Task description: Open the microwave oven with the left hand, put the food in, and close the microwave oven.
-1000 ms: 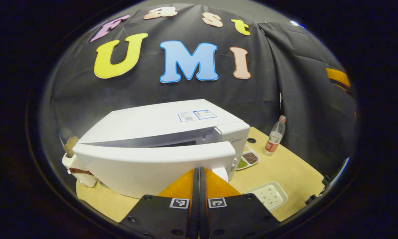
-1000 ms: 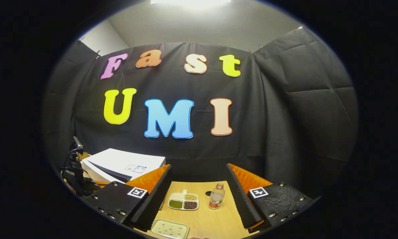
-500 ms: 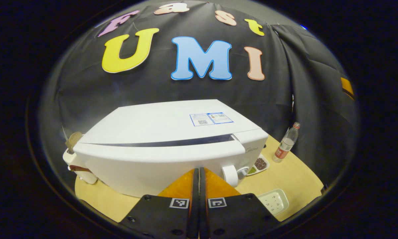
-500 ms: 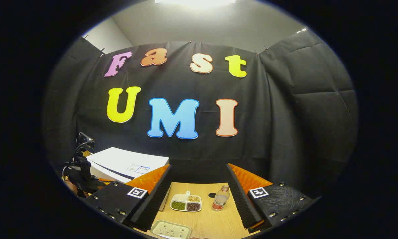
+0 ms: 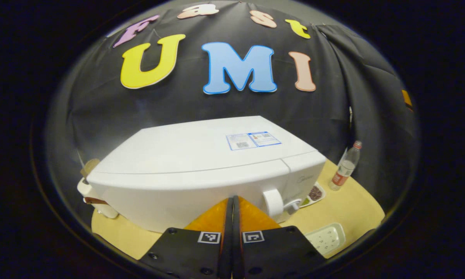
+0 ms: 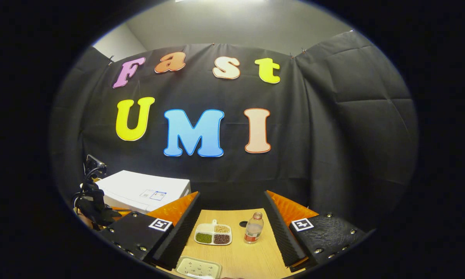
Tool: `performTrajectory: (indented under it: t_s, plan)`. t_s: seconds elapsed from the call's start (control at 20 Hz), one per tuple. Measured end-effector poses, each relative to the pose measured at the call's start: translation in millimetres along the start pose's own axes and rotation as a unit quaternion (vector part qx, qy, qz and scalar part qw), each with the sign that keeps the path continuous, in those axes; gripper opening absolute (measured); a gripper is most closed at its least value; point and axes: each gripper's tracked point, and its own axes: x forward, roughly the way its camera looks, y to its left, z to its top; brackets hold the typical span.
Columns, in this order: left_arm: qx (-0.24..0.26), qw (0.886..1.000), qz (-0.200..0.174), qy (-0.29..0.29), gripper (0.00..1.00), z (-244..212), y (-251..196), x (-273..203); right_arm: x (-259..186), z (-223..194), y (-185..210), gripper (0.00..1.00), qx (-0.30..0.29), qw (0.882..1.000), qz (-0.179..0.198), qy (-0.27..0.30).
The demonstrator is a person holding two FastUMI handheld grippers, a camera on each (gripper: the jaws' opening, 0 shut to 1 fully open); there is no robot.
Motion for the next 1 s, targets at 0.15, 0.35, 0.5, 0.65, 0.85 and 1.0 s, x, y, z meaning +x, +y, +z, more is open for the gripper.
performTrajectory:
  t_s: [0.15,0.35,0.5,0.65,0.85,1.0]
  plan:
    - [0.002,1.0,0.018,-0.009,0.06,4.0,6.0,-2.6,-5.3,-3.7,0.5,0.96,-0.004,1.0,0.006,0.002]
    - [0.022,0.995,0.059,-0.075,0.07,52.6,15.5,-32.4,-14.4,-1.6,4.1,0.96,-0.008,1.0,0.026,-0.003]
    - [0.004,0.987,0.085,-0.139,0.07,101.2,19.4,-80.4,-14.4,10.1,9.2,0.96,0.002,0.999,0.053,-0.012]
    - [-0.015,0.976,0.096,-0.195,0.3,140.7,16.8,-140.8,-13.2,29.2,18.4,0.96,0.013,0.996,0.084,-0.023]
    - [0.012,0.957,0.124,-0.263,0.94,188.0,12.7,-238.5,-19.6,55.3,30.7,0.96,0.04,0.992,0.116,-0.036]
    - [0.028,0.948,0.106,-0.3,0.94,212.8,0.5,-292.1,-29.7,78.2,33.6,0.96,0.049,0.993,0.101,-0.047]
